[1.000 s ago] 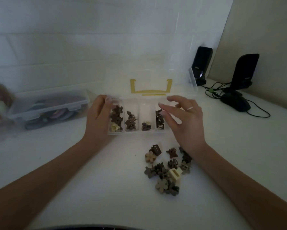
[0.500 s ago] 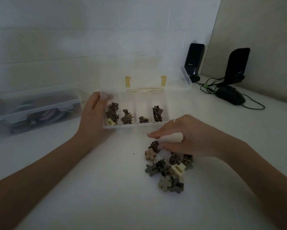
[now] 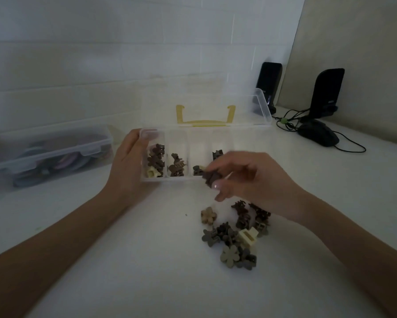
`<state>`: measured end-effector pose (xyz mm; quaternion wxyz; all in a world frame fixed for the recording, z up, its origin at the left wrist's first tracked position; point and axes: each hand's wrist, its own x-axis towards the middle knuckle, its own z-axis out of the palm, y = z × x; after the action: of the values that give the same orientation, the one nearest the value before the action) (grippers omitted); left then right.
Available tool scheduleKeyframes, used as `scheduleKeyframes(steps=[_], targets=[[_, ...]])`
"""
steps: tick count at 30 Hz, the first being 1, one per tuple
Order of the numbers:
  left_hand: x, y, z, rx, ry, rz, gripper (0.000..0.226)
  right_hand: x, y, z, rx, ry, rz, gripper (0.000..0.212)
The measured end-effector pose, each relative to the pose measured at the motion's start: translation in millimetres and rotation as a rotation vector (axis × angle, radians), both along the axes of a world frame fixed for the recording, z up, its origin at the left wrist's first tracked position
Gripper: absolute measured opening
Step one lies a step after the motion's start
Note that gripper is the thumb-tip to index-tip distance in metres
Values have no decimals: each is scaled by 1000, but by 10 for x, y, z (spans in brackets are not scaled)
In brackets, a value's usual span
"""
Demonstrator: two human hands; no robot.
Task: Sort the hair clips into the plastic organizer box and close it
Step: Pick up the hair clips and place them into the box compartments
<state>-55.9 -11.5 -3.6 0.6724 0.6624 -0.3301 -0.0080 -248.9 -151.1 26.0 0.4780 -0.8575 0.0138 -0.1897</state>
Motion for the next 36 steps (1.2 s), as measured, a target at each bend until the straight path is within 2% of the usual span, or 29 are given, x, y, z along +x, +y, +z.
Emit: scheduleKeyframes(steps=[2, 4, 10, 20, 22, 26, 28, 31, 36], targets=[[-1, 0, -4, 5, 16, -1, 24, -3, -12, 56, 230, -47, 40, 27], [-5, 1, -9, 8, 18, -1, 24, 8, -29, 75, 321, -87, 34, 30], [-8, -5, -1, 9, 24, 4, 24, 32, -120, 43, 395, -190, -98, 25], [-22, 11, 8, 21, 9, 9, 25, 24, -110, 54, 442, -174, -78, 24], [-38, 7, 9, 18, -9, 13, 26, 25, -106, 38, 343, -216, -165, 24], [-54, 5, 13, 9, -15, 15, 26, 23, -154, -8, -94, -319, -449, 21], [-56, 15, 17, 21, -58, 22, 26, 24, -193, -21, -228, -330, -510, 22], [-81, 30, 11, 31, -110, 34, 24, 54, -228, -59, -327, -314, -526, 27], [-121, 24, 10, 38, -136, 45, 23, 76, -206, -108, -519, -183, -423, 47]])
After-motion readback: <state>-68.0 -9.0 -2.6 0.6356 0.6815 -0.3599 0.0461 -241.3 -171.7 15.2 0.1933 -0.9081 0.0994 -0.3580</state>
